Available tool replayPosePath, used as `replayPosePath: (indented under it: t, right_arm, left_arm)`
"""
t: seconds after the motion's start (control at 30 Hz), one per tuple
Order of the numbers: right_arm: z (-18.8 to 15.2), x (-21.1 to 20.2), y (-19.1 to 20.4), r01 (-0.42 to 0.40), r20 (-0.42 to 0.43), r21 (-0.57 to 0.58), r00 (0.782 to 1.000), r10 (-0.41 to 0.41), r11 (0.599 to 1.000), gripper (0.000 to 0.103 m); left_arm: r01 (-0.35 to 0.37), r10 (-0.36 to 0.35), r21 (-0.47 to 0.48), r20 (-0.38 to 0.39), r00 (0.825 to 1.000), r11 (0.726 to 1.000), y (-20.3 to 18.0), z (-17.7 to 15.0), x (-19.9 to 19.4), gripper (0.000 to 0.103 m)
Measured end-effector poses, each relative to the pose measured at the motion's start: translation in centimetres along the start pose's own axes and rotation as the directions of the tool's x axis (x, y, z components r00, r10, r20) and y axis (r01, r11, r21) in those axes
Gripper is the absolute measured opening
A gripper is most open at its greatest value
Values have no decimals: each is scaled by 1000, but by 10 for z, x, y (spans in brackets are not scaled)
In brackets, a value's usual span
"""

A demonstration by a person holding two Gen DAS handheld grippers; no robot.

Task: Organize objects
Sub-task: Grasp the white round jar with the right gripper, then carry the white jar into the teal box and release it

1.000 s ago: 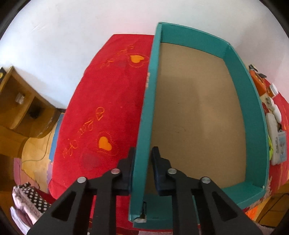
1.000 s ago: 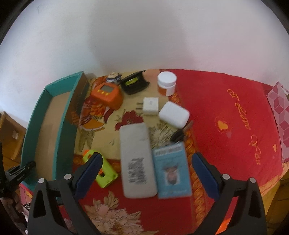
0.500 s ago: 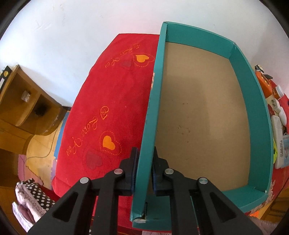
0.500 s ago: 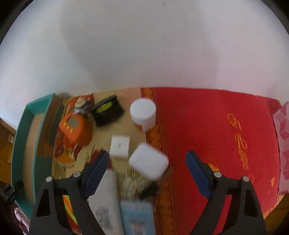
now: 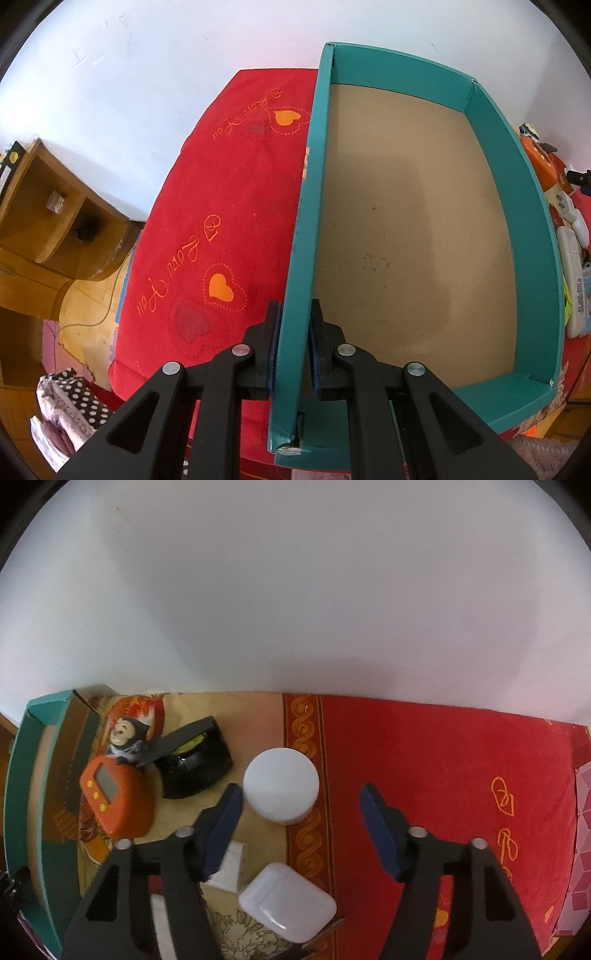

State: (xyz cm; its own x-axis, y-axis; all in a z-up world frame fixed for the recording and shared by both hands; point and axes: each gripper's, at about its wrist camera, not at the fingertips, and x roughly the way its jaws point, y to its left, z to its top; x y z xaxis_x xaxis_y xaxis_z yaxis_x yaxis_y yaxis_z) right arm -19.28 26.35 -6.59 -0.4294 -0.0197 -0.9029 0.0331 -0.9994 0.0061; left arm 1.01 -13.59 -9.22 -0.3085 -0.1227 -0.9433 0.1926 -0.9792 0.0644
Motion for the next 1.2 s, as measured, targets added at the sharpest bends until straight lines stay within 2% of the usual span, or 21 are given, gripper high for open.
replayPosePath:
  t: [0.13,0.2,0.4,0.73,0.9,0.93,1.2]
  right_arm:
    - [2,7,2,-12,-15,-9,1000,12,1000,50]
    - [3,10,4,-22,-27,-14,999,22,1000,40]
    - [6,9,6,5,-12,-7,1000,-5,1000,40]
    - [10,-14,5,-4,19,29,1000,3,1000,40]
    - [8,-36,30,-43,43,-17,998,44,999,40]
    - [-11,-46,41,-52,49,-24,997,53,998,40]
    - [-17,-68,83,-101,50,-71,993,105,992,40]
  left_arm:
    - [4,-4,18,-4,1000,1000,0,0,-2,14]
    - [10,-10,27,-11,1000,1000,0,1,-1,14]
    - [18,-17,53,-18,1000,998,0,6,0,14]
    - [42,-40,72,-31,999,996,2,8,1,14]
    - [45,-43,86,-27,999,995,0,7,0,14]
    - [46,-44,87,-25,999,995,0,7,0,14]
    - [48,-47,104,-13,999,993,-1,5,0,14]
